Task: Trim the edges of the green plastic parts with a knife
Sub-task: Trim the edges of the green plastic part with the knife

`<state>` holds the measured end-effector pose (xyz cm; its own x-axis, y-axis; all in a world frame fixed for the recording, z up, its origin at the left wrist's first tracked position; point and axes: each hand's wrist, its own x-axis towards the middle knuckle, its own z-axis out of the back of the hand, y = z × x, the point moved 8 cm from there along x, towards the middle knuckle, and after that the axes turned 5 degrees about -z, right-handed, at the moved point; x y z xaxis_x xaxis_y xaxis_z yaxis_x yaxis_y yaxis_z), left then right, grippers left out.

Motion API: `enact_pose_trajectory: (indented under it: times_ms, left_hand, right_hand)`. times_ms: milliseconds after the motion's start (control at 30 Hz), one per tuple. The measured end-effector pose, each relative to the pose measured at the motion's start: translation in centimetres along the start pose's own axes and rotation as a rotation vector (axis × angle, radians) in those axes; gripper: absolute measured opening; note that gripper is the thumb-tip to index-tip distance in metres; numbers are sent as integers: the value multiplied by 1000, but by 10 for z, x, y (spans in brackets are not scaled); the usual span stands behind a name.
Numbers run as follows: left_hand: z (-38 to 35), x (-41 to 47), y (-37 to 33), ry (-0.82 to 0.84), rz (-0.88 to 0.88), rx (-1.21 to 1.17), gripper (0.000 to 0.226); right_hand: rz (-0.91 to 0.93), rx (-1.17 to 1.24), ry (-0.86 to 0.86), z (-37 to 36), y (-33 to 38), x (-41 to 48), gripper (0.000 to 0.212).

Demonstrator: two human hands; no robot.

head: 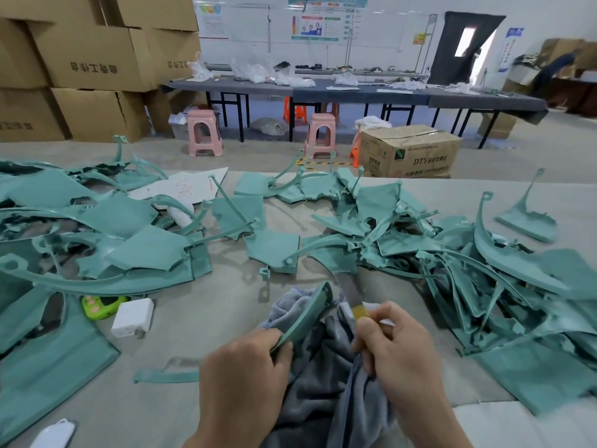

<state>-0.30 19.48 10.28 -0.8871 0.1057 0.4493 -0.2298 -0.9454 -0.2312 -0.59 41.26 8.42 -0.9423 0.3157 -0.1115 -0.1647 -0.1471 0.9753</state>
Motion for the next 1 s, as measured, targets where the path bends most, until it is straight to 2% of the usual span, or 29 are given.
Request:
enact_pose_trajectory:
  times_ms: [100, 200, 233, 333, 367, 433, 500, 667, 833, 900, 1000]
  left_hand:
    - [1, 0, -7, 23, -9, -21, 31]
    - [-6, 3, -22, 83, -35, -18, 54]
    - [-4, 4, -27, 82, -39, 7, 54]
    - [0, 6, -31, 40, -5, 13, 20]
    - [0, 5, -29, 36, 13, -8, 15]
    - [0, 3, -23, 1, 50, -68, 14]
    - [-5, 2, -17, 42, 118, -186, 18]
    - [-6, 2, -4, 6, 175, -279, 15]
    - [-5, 0, 5, 18, 233, -319, 13]
    - [-7, 0, 9, 14, 267, -308, 27]
    - [-10, 2, 13, 44, 284, -313, 37]
  right_hand:
    - [-69, 137, 98, -12, -15, -1, 18]
    - [-88, 216, 137, -18, -21, -2, 22]
    - [-90, 235, 139, -19, -22, -2, 22]
    - [-125, 244, 143, -23, -32, 1, 22]
    - [-157, 228, 124, -23, -40, 5, 24]
    - [-226, 130, 45, -21, -58, 12, 26]
    - [-247, 117, -7, -21, -64, 14, 26]
    - [-176, 459, 83, -47, -51, 7, 24]
    - [-158, 528, -31, -47, -57, -3, 26]
    - [-132, 537, -65, -45, -54, -4, 25]
    - [-21, 532, 42, -57, -34, -6, 24]
